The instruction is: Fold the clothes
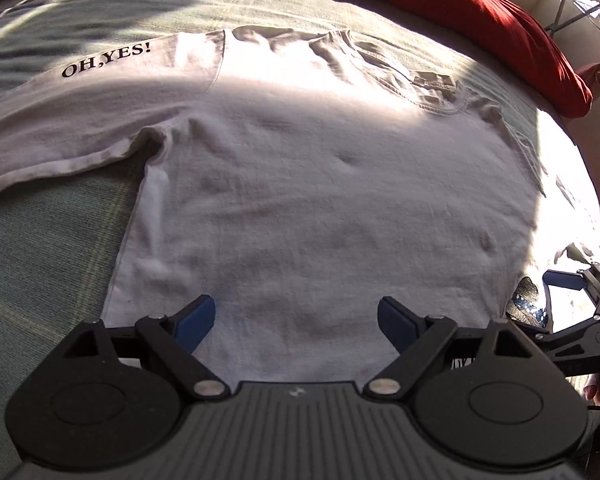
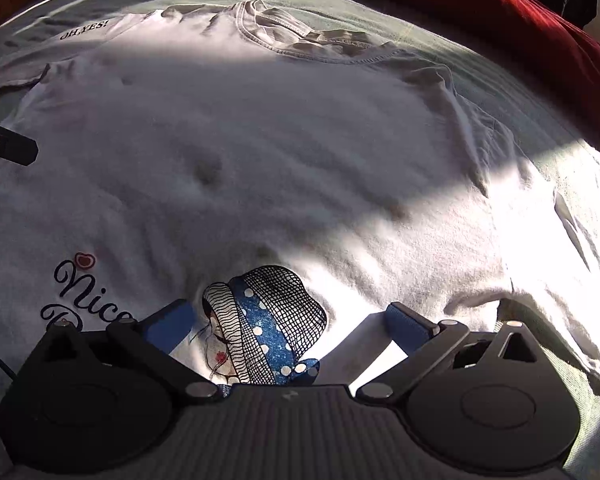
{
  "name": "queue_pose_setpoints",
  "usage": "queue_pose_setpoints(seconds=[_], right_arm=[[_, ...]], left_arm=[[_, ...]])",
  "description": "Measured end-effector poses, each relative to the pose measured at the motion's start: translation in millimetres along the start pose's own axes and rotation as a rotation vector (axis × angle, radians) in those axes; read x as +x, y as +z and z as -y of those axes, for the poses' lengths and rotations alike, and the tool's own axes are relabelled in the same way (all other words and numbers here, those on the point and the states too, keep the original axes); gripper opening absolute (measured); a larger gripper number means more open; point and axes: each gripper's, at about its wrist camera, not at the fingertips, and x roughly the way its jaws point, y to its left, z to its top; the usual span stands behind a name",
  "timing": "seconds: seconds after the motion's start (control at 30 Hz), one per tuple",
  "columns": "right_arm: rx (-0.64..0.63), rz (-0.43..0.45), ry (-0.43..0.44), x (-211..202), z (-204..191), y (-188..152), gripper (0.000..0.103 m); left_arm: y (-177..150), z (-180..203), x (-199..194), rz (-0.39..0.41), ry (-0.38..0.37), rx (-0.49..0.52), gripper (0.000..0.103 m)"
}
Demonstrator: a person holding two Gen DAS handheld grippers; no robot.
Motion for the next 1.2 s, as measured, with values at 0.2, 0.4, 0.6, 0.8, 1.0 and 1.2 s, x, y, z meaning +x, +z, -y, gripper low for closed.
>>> queue_pose_setpoints(seconds=[0.2,0.4,0.6,0.8,1.0,1.2], right_arm=[[0.089,-0.107,0.038,-5,3,20,0.103],[0.19,-0.124,0.127,-11,-7,47,0.103],[0.199,-0.101,0.195,-10,-40,83,0.103],[0.164,-0.111,0.209,-4,-85,121,0.103],[0.154,-0.117,0.216,2,-132,147,0.103],[0.168,-0.142,0.22,7,-164,161,0.103]], left_arm=[[-9,-25,-27,0.014,0.041,0.002,0.089],[24,-102,-61,0.151,0.148,-0.155,0.089],[52,-192,-78,0.265,0.147,-0.337,0.088],[73,-248,-70,0.319,0.055,-0.453,0.088],[96,-269,-47,0.301,-0.102,-0.475,0.088],[117,-252,-21,0.268,-0.234,-0.367,0.088]])
